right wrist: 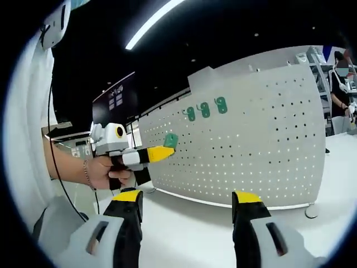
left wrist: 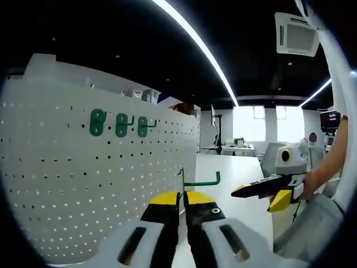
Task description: Insert the hook assembly into the mounting plate slot until the hook locks in place.
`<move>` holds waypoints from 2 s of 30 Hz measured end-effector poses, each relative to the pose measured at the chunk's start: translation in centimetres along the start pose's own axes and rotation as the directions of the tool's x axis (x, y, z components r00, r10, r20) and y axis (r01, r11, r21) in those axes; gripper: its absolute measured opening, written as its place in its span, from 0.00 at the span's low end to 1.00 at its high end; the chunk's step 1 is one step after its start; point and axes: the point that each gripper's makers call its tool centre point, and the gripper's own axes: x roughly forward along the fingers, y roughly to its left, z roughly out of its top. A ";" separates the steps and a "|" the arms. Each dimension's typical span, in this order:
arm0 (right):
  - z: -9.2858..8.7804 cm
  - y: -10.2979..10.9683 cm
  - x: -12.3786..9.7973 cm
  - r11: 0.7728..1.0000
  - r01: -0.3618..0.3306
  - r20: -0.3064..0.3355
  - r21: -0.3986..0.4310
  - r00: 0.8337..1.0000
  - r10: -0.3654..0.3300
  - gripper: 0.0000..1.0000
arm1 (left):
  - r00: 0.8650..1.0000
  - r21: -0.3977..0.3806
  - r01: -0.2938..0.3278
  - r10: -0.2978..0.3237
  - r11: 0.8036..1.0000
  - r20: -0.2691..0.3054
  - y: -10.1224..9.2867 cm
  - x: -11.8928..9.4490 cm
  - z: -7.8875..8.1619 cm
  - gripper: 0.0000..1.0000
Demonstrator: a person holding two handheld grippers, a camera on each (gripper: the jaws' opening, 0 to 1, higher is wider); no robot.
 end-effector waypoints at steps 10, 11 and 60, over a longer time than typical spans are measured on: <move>0.8 0.7 0.3 0.992 -0.040 0.051 0.118 0.998 0.034 0.57 | 1.000 0.005 -0.004 0.004 1.000 -0.002 0.0 -0.1 -0.1 0.03; 0.8 0.8 0.4 0.988 -0.048 0.050 0.145 0.998 0.041 0.56 | 1.000 0.005 -0.004 0.004 1.000 -0.002 0.0 -0.1 -0.1 0.03; 5.1 4.0 7.4 0.977 -0.153 0.137 0.148 0.982 0.133 0.43 | 1.000 0.010 -0.026 0.026 1.000 0.000 -0.8 -0.4 0.1 0.03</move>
